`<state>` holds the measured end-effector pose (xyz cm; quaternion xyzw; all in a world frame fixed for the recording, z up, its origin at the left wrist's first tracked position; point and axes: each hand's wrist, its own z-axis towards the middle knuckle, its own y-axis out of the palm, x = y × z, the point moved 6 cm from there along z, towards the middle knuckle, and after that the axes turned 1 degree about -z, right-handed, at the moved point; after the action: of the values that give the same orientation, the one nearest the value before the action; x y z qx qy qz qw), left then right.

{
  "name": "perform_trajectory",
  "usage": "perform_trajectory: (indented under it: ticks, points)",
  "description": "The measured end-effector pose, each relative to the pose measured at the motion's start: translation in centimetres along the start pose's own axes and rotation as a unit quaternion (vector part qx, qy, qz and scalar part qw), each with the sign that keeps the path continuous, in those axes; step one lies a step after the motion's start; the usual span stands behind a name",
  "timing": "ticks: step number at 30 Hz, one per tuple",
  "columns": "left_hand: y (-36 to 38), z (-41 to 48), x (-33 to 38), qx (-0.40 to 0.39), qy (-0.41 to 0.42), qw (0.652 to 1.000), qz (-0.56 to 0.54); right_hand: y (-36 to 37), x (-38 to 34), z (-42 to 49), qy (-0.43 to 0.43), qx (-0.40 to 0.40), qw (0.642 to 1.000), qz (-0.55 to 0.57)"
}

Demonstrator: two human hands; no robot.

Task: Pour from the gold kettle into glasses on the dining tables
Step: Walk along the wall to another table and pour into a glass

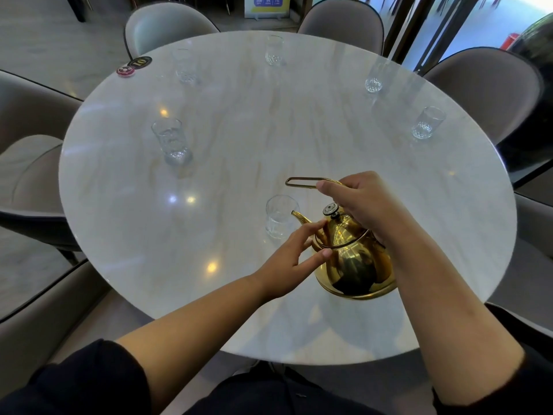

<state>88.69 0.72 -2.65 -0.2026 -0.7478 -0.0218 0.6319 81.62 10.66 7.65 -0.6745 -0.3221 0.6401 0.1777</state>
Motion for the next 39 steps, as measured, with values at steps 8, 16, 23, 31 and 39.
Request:
perform_trajectory:
  ticks: [8,16,23,31,39]
  points:
    - [0.2,0.1,0.2,-0.003,-0.004,1.0,-0.017,-0.1,-0.2,0.2,-0.001,-0.008,1.0,-0.01]
    - [0.0,0.0,0.3,0.003,-0.002,1.0,-0.03,0.1,-0.6,0.5,-0.006,-0.022,1.0,-0.016]
    - [0.0,-0.1,0.5,0.002,-0.003,0.999,-0.037,0.2,-1.0,0.7,-0.012,-0.031,0.999,-0.027]
    - [0.2,-0.1,0.6,0.0,0.009,0.999,-0.049,0.0,-1.1,0.7,-0.015,-0.028,0.999,-0.036]
    - [0.2,-0.2,0.9,0.0,0.02,0.998,-0.055,-0.1,-1.2,0.4,-0.021,-0.022,0.999,-0.035]
